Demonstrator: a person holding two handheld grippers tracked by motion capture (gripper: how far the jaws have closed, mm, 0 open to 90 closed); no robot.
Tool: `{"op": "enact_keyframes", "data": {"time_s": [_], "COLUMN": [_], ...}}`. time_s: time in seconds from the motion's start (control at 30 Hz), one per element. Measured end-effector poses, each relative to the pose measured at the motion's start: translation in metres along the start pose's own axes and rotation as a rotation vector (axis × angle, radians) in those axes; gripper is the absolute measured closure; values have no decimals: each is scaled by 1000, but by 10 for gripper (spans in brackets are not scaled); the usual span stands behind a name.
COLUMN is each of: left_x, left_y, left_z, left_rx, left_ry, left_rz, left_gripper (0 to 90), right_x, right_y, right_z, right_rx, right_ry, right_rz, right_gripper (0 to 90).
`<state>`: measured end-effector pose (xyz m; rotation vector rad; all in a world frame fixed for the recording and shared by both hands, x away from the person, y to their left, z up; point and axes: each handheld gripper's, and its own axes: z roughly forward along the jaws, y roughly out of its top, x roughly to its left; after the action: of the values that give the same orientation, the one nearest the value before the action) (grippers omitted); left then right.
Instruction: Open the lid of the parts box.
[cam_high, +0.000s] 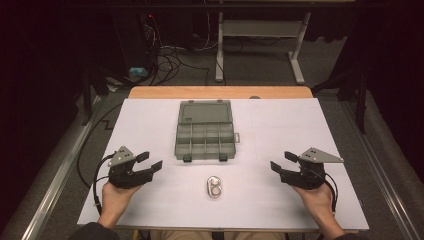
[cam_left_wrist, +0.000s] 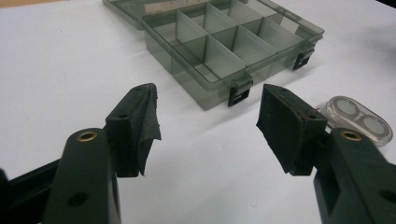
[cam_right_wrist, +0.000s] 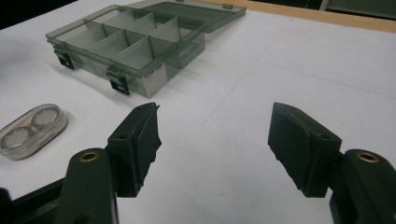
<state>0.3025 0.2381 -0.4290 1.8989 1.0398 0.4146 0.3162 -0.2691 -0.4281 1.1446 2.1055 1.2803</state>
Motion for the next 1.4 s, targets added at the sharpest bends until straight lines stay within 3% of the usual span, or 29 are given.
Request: {"op": "enact_keyframes", "data": {"time_s": [0.33, 0.67, 0.77, 0.83, 0.97, 1.07, 1.17, 1.27, 1.4], "left_x": [-2, 0, 1, 3, 4, 5, 5, 7, 8], "left_y": [-10, -22, -25, -28, -32, -35, -35, -35, -36], "left_z": [-5, -9, -10, -10, -7, -6, -6, -6, -6], "left_rx": [-10, -30, -31, -44, -27, -23, -30, -31, -31], "left_ry": [15, 14, 31, 25, 26, 13, 15, 18, 14], "left_rz": [-5, -21, -22, -43, -25, -36, -36, -42, -51], "left_gripper": [377, 367, 365, 364, 362, 363, 364, 364, 364], "right_x": [-8, -18, -18, -18, -17, -18, -18, -17, -16], "right_y": [-15, -34, -39, -41, -47, -56, -63, -63, -62], "right_z": [-17, -30, -33, -35, -42, -47, -50, -53, -54], "right_rx": [-32, -54, -75, -80, -100, -127, -117, -130, -145], "right_ry": [-27, -92, -98, -96, -95, -111, -111, -135, -142], "right_rz": [25, 50, 56, 65, 70, 90, 113, 89, 96], "right_gripper": [316, 294, 290, 287, 286, 289, 288, 288, 286]}}
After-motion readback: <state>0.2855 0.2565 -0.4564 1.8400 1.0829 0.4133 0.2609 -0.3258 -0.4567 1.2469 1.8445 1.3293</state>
